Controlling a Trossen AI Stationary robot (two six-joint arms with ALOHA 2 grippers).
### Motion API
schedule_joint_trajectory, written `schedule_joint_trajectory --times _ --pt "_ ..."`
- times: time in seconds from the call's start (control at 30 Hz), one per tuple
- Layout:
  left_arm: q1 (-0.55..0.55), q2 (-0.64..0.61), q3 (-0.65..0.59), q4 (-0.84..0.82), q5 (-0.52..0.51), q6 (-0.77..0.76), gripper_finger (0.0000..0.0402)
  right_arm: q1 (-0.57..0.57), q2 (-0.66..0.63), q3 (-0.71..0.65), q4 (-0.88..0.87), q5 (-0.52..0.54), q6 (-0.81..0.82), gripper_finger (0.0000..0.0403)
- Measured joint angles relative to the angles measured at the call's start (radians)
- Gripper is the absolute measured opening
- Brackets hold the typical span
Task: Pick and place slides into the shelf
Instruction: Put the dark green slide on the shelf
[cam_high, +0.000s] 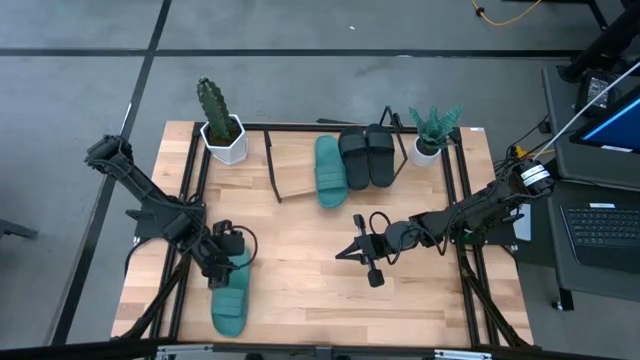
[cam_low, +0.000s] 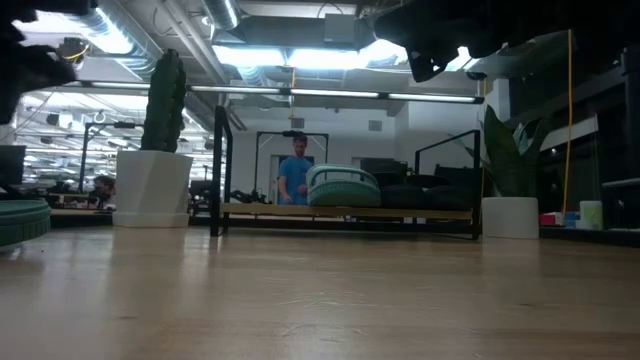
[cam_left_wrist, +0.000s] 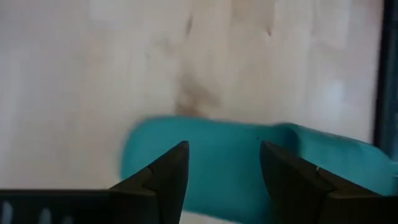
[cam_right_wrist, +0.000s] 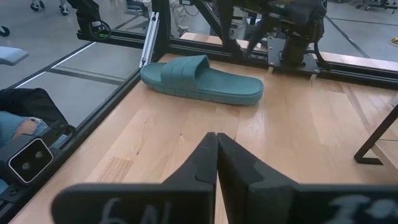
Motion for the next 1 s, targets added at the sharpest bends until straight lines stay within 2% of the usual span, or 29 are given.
schedule_joint_trajectory --times 0.13,0.23,0.6,1.0 --pt "-0.024 0.000 0.000 0.026 0.082 -0.114 0.0186 0.000 0.000 0.000 0.000 0.000 -0.001 0.0013" --pt "-0.051 0.002 0.000 0.059 0.106 -0.147 0.0186 0.000 0.000 0.000 0.000 0.000 -0.001 0.0013" --pt "-0.101 0.024 0.000 0.095 0.095 -0.177 0.0185 0.000 0.000 0.000 0.000 0.000 0.000 0.0013" --pt "-0.101 0.161 0.000 0.141 0.204 -0.176 0.0185 0.000 0.000 0.000 0.000 0.000 0.001 0.0013"
